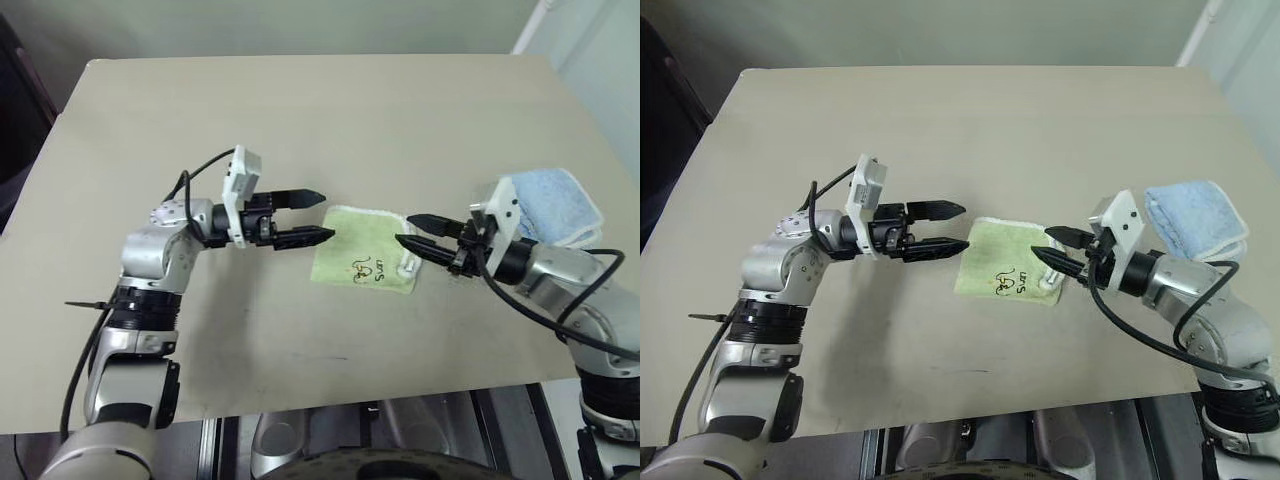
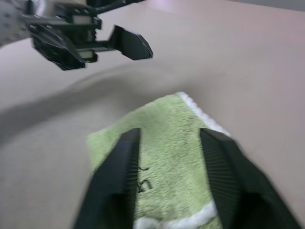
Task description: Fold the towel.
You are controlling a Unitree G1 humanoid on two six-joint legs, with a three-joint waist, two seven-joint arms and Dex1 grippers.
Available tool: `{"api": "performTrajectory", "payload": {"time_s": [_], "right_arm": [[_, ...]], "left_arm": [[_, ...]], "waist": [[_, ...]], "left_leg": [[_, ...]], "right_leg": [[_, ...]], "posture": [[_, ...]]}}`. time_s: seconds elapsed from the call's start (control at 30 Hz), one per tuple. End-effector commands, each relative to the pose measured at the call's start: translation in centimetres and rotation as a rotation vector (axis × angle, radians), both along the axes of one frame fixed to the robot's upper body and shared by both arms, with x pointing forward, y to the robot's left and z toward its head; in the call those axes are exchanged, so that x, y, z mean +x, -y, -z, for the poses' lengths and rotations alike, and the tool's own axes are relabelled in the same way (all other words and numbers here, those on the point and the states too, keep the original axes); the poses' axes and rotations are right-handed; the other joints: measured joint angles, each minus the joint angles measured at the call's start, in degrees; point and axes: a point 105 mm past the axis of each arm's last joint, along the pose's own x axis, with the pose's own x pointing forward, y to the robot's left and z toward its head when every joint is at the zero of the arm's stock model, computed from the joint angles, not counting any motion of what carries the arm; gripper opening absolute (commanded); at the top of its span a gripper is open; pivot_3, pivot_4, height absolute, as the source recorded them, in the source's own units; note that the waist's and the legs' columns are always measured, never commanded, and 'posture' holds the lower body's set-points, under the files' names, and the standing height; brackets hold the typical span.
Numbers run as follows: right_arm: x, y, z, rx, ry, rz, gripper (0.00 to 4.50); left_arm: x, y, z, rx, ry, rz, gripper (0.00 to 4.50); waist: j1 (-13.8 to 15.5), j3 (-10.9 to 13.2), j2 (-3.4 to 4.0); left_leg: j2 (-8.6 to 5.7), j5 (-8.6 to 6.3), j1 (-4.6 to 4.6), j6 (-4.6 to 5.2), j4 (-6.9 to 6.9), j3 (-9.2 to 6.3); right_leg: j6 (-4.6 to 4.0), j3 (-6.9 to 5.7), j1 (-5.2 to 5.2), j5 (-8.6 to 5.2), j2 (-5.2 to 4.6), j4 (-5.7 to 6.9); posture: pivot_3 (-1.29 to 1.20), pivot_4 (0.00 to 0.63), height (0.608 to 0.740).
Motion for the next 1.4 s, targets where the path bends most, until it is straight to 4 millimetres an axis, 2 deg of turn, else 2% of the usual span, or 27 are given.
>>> {"api": "performTrajectory", "payload": {"time_s": [0.03, 0.13, 0.17, 0.27, 0.37, 0.47, 0.6, 0.77, 0.97, 1.2, 1.4], "right_arm": [[-0.8, 0.1, -1.4, 0.0, 0.048, -0.014, 3.51], [-0.4, 0.5, -1.4, 0.001, 0.053, 0.039, 4.49], [0.0, 0.8, -1.4, 0.004, 0.061, 0.069, 4.49], [0.5, 1.3, -1.3, -0.005, 0.082, 0.123, 4.49], [-0.2, 1.2, -1.3, 0.016, 0.036, 0.088, 4.49], [-0.2, 1.7, -1.3, 0.0, 0.037, 0.103, 4.49], [-0.2, 2.4, -1.0, -0.023, 0.029, 0.122, 4.49], [-0.3, 2.5, -1.1, -0.023, 0.029, 0.134, 4.49], [-0.6, 2.6, -0.9, -0.026, 0.029, 0.149, 4.49], [-0.7, 3.0, -0.9, -0.034, 0.035, 0.181, 4.49], [-0.6, 3.3, -0.8, -0.041, 0.048, 0.209, 4.49]], "left_arm": [[0.0, -0.6, -0.3, -0.043, -0.084, -0.019, 4.5], [1.4, -1.1, 1.3, 0.022, -0.171, -0.155, 4.5], [1.4, -1.5, 2.4, 0.085, -0.275, -0.178, 4.5], [1.1, -2.4, 2.8, 0.066, -0.522, -0.207, 4.5], [1.5, -2.9, 2.9, 0.027, -0.657, -0.24, 4.5], [1.5, -2.7, 3.7, 0.028, -0.775, -0.24, 4.5], [1.2, -1.1, 5.0, 0.053, -0.894, -0.212, 4.5], [0.3, 0.5, 6.2, 0.13, -0.938, -0.159, 4.5], [-0.8, 2.8, 6.6, 0.145, -0.992, -0.072, 4.5], [-1.7, 5.7, 6.5, 0.109, -1.112, -0.002, 4.5], [-1.9, 7.2, 7.1, 0.126, -1.148, -0.012, 4.5]], "waist": [[0.0, 0.0, 0.0], [0.0, 0.0, 0.0], [0.0, 0.0, 0.0], [-0.1, 0.0, 0.0], [0.1, 0.0, 0.0], [0.2, 0.0, 0.0], [0.5, 0.0, 0.0], [1.0, 0.0, 0.0], [1.4, 0.0, 0.01], [2.0, 0.0, 0.02], [2.3, 0.0, 0.03]], "left_leg": [[0.0, 0.0, 0.0, 0.0, 0.0, -0.01], [0.0, 0.0, 0.01, 0.0, 0.0, 0.0], [0.0, 0.0, 0.02, 0.0, 0.0, 0.0], [0.01, 0.0, 0.01, 0.0, -0.01, 0.01], [0.01, 0.01, -0.01, -0.01, -0.01, 0.01], [0.01, 0.01, -0.02, -0.02, -0.01, 0.03], [0.0, 0.03, 0.01, -0.05, -0.01, 0.04], [-0.02, 0.05, 0.08, -0.06, 0.0, 0.05], [-0.09, 0.0, 0.46, 0.01, 0.0, 0.09], [-0.43, -0.07, 0.56, 0.16, 0.0, 0.04], [-1.02, 0.0, 0.62, 0.43, -0.03, 0.06]], "right_leg": [[0.0, 0.0, 0.0, 0.0, 0.0, 0.0], [-0.01, 0.0, 0.01, 0.01, 0.0, 0.0], [-0.03, 0.0, 0.01, 0.02, 0.0, 0.01], [-0.12, 0.0, -0.04, 0.08, 0.0, 0.04], [-0.14, -0.01, -0.08, 0.09, 0.0, 0.04], [-0.13, 0.01, -0.07, 0.08, 0.0, 0.04], [-0.12, 0.02, -0.04, 0.07, 0.0, 0.04], [-0.02, 0.04, 0.06, 0.02, 0.0, 0.04], [0.49, 0.09, 0.46, -0.41, -0.04, 0.03], [0.51, 0.16, 0.63, -0.44, -0.25, 0.03], [0.83, 0.07, 0.77, -0.62, -0.96, 0.04]], "posture": [[0.0, 0.15, 0.703], [0.0, 0.15, 0.703], [0.0, 0.15, 0.703], [0.0, 0.15, 0.703], [0.0, 0.15, 0.703], [0.0, 0.15, 0.703], [0.0, 0.15, 0.703], [0.0, 0.15, 0.703], [0.0, 0.15, 0.703], [0.0, 0.15, 0.703], [0.0, 0.15, 0.703]]}}
